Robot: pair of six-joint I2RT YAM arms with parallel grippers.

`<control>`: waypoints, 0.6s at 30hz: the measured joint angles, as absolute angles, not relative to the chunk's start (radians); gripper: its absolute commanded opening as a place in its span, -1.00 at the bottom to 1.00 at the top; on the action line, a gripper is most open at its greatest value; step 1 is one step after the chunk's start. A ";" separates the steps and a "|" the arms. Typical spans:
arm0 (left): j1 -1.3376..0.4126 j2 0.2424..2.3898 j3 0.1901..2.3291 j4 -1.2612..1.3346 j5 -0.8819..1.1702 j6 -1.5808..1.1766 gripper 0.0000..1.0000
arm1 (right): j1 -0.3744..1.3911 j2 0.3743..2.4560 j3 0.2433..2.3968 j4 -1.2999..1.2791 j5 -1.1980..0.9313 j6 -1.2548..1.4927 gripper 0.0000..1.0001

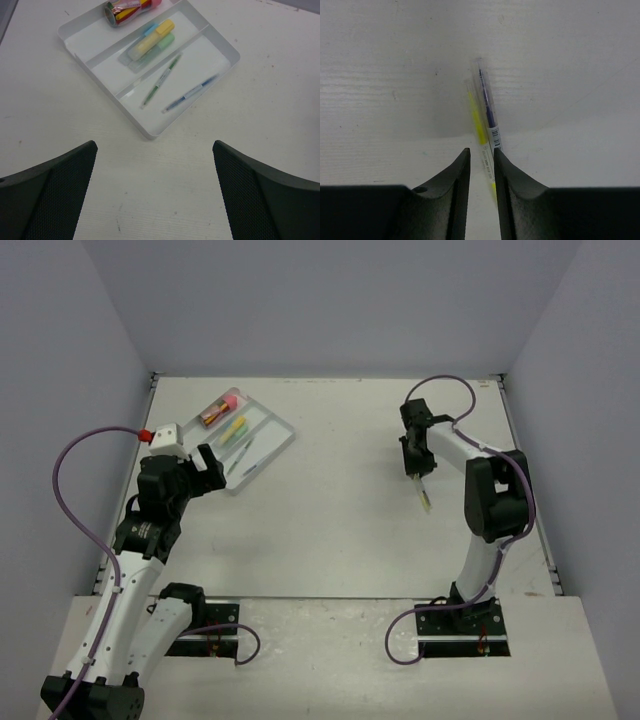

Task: Sort the stationery into containers
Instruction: Pick up the pen from the center of the board.

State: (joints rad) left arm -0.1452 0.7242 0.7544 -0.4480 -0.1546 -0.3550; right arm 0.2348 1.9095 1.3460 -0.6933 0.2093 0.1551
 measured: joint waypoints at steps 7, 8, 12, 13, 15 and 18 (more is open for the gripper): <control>-0.145 0.725 0.754 -0.447 -0.146 -0.355 1.00 | 0.223 1.887 1.346 -0.660 0.188 0.154 -0.51; -0.145 0.725 0.754 -0.447 -0.145 -0.355 1.00 | 0.215 1.881 1.346 -0.657 0.186 0.150 -0.51; -0.146 0.725 0.754 -0.443 -0.142 -0.355 1.00 | 0.172 1.877 1.363 -0.667 0.183 0.137 -0.51; -0.146 0.726 0.754 -0.442 -0.140 -0.355 1.00 | 0.164 1.878 1.367 -0.671 0.183 0.136 -0.51; -0.146 0.730 0.754 -0.437 -0.132 -0.355 1.00 | 0.153 1.878 1.369 -0.679 0.184 0.137 -0.49; -0.146 0.754 0.754 -0.426 -0.100 -0.363 1.00 | 0.152 1.871 1.355 -0.666 0.167 0.164 -0.33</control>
State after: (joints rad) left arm -0.1463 0.7537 0.7544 -0.4255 -0.1004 -0.3626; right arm 0.1520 1.8710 1.3552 -0.6664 0.1672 0.1640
